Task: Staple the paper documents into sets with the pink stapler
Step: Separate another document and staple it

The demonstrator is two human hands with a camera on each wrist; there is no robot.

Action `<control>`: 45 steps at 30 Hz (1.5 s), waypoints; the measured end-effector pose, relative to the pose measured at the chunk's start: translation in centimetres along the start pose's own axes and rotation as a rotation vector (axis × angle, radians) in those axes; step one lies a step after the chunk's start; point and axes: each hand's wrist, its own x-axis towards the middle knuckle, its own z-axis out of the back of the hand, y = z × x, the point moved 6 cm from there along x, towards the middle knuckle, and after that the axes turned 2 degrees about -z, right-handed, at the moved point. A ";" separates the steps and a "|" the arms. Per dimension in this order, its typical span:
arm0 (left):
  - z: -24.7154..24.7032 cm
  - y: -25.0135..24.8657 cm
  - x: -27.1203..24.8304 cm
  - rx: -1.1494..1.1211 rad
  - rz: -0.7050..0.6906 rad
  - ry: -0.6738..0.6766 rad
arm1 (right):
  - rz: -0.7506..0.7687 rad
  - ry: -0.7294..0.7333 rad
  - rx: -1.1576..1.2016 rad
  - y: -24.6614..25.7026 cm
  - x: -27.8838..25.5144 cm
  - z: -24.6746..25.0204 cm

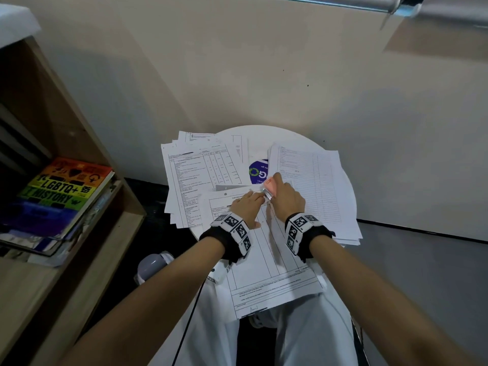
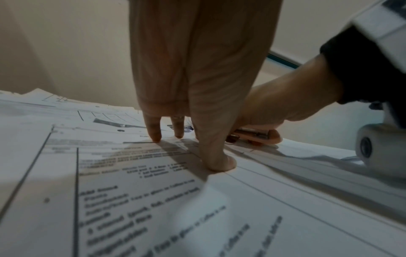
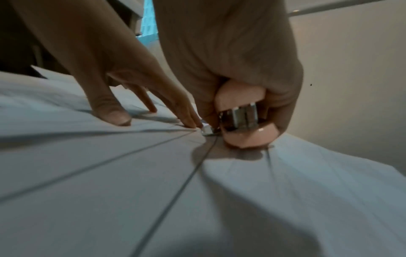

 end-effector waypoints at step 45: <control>2.6 3.1 -8.6 -1.489 0.224 -0.883 | 0.169 -0.013 0.570 4.2 -8.0 2.4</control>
